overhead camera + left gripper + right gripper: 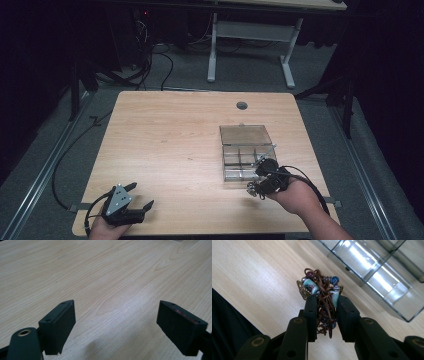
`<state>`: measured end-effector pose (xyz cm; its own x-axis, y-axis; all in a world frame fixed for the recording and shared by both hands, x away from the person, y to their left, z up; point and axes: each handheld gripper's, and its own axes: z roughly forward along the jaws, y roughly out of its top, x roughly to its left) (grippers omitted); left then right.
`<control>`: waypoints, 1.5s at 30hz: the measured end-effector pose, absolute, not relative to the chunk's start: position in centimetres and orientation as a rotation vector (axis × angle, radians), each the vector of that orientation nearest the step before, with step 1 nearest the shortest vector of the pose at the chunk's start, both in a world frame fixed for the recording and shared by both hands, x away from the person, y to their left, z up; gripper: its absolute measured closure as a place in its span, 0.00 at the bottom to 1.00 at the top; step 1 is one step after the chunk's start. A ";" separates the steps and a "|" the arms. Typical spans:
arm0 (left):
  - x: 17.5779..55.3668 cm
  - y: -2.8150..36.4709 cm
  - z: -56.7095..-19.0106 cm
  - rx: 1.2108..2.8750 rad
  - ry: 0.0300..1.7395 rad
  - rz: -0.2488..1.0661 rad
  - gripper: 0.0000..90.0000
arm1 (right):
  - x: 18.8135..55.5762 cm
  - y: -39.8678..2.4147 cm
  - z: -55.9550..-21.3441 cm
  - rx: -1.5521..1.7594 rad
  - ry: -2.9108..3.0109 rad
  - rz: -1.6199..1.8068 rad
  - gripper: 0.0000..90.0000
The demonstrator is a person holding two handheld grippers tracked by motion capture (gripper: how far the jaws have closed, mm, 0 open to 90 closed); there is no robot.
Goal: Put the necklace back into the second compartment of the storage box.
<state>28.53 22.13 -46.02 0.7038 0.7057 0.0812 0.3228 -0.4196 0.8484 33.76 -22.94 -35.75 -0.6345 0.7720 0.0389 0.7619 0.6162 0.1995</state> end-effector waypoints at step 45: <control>28.6 22.1 -46.0 2.028 0.775 0.540 0.18 | 45.7 -21.9 -36.0 1.414 2.697 0.236 0.80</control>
